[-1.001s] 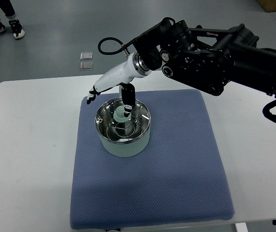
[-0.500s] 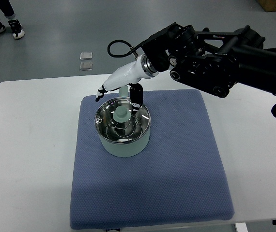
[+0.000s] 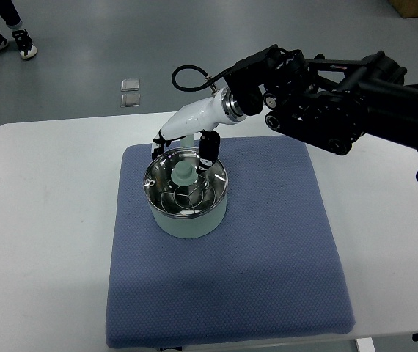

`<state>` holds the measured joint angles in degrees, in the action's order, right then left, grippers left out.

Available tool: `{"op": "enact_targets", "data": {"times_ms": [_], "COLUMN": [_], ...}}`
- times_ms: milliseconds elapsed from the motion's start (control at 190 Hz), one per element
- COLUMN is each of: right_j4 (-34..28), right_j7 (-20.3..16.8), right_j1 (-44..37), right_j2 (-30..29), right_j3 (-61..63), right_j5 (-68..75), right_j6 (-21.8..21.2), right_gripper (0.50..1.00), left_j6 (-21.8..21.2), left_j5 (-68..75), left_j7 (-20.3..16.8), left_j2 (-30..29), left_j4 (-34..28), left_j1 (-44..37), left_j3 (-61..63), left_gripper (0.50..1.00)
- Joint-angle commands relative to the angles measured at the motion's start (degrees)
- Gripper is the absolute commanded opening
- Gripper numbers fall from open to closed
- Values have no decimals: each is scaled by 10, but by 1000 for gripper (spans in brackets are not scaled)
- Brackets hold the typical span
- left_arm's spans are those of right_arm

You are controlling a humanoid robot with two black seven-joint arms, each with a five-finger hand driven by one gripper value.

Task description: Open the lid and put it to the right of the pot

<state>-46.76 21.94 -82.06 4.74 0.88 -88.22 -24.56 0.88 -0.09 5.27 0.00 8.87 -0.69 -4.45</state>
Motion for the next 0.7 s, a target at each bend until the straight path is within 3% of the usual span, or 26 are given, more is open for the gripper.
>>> {"op": "enact_targets", "data": {"times_ms": [0, 163, 437, 442, 695], "right_j4": [-3, -33, -33, -33, -31], "right_j7": [2, 2, 2, 2, 0], "right_j1": [1, 12, 16, 16, 19], "right_j2": [5, 19, 20, 20, 19], "right_j3": [1, 1, 1, 0, 0], "right_j5": [1, -1, -1, -2, -2], "right_j6": [1, 2, 12, 13, 21], "right_gripper": [801, 785, 742, 725, 707], "left_j6": [0, 0, 0, 0, 0], "left_j5": [0, 0, 0, 0, 0], "left_j7": [0, 0, 0, 0, 0], "left_j2": [0, 0, 0, 0, 0], "left_j4": [0, 0, 0, 0, 0], "left_j1": [0, 0, 0, 0, 0], "left_j3": [0, 1, 1, 1, 1], "left_gripper": [1000, 1000, 1000, 1000, 1000]}}
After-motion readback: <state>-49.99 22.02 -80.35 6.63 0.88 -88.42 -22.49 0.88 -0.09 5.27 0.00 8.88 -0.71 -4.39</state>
